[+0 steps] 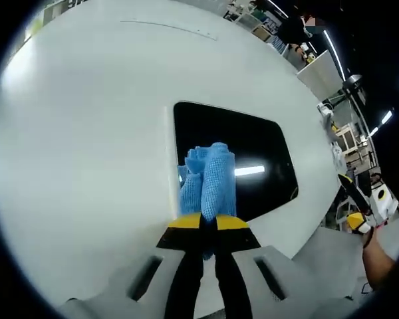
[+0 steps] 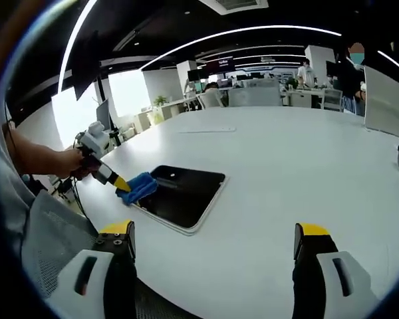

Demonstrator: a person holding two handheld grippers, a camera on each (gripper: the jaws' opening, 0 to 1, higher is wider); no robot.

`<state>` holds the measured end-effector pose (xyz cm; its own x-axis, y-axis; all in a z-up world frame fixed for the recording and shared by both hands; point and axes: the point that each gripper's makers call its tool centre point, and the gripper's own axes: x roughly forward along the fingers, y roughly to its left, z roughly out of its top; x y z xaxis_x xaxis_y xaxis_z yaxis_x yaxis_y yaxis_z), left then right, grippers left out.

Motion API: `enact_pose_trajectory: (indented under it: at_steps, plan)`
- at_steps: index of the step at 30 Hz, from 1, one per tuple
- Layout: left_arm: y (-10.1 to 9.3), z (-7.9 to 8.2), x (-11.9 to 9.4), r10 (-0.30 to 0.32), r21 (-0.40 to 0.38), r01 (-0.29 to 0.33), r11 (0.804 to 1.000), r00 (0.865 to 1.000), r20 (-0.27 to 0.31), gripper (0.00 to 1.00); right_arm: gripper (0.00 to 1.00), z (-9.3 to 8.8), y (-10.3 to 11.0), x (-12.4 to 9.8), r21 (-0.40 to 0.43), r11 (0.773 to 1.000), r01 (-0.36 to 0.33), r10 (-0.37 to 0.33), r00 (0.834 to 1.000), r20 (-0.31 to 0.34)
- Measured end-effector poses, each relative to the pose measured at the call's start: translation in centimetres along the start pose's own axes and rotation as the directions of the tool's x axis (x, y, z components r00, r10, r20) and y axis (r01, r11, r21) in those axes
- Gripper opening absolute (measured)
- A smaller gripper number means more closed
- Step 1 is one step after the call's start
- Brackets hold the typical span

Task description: Wipe the mirror surface with the cleaning cloth until all visible marks leave the cleaned area.

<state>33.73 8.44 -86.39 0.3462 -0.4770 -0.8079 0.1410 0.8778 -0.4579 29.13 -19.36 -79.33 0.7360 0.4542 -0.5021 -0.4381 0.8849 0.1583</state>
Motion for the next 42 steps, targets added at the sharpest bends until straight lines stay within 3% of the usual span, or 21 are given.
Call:
enact_pose_trajectory:
  at_steps: [10, 16, 26, 36, 42]
  plan:
    - [-1.2, 0.1, 0.7, -0.008, 0.014, 0.008, 1.0, 1.0, 0.001, 0.02, 0.98, -0.1, -0.1, 0.0, -0.012, 1.0, 0.006, -0.006, 1.0, -0.005]
    - [-2.0, 0.1, 1.3, -0.015, 0.029, 0.015, 0.999, 1.0, -0.006, 0.02, 0.98, -0.8, 0.3, 0.3, -0.061, 0.998, -0.009, 0.006, 0.999, -0.045]
    - [-3.4, 0.4, 2.2, -0.032, -0.003, 0.032, 0.999, 0.999, -0.012, 0.02, 0.98, -0.6, 0.2, 0.2, -0.046, 0.999, -0.011, 0.009, 0.999, -0.033]
    - [-5.1, 0.1, 3.0, -0.039, 0.03, 0.04, 0.999, 0.999, -0.02, 0.02, 0.98, -0.5, 0.0, 0.2, -0.039, 0.999, -0.005, 0.004, 1.0, -0.027]
    - [-6.6, -0.2, 3.8, -0.06, 0.011, 0.06, 0.998, 0.998, -0.014, 0.02, 0.98, -0.4, 0.0, 0.2, -0.031, 0.999, -0.005, 0.004, 1.0, -0.022]
